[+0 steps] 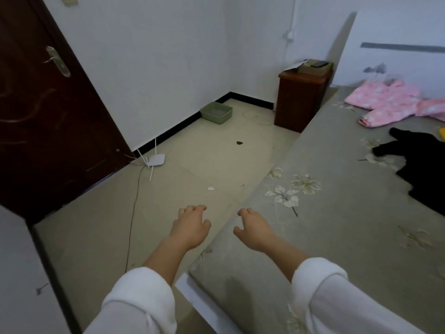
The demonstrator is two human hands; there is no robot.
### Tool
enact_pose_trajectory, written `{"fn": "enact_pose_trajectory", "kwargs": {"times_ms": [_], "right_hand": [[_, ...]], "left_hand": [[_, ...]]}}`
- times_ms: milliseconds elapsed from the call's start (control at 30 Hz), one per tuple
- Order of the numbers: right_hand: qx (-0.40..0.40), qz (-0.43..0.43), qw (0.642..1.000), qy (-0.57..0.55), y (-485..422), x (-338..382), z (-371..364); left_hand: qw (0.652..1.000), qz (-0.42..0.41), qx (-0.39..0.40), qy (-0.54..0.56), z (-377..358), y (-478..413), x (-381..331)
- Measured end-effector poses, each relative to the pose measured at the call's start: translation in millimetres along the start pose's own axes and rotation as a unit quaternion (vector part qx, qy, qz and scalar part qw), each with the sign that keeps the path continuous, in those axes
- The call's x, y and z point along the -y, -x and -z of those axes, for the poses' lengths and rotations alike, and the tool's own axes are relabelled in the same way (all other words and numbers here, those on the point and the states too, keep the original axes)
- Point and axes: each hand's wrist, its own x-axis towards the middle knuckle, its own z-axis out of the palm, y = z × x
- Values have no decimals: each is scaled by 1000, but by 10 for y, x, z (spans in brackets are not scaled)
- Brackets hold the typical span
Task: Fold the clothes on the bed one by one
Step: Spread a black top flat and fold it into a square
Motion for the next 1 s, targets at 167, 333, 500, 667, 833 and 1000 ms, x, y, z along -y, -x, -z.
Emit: {"fn": "enact_pose_trajectory", "kwargs": {"times_ms": [167,333,500,667,833,1000], "right_hand": [[5,-22,1000,5,-834,470,64],[-23,-49,999,-5,-1722,852,106],[-71,-106,991,-44,-2657,1196,132],[-99,-194,971,-98,-3351,1487,114],[-127,-265,950,-106,-3634,1522,192],[-145,-362,915,-99,-3577,1100,476]], "left_hand": [[1000,-7,1,0,469,-780,480],[999,-42,6,2,860,-1654,948],[995,-92,33,-21,1226,-2617,1410],[987,-146,67,-13,1616,-3506,1734],[976,-193,105,-10,1610,-4234,1538],[945,-277,174,-19,1307,-4677,806]]}}
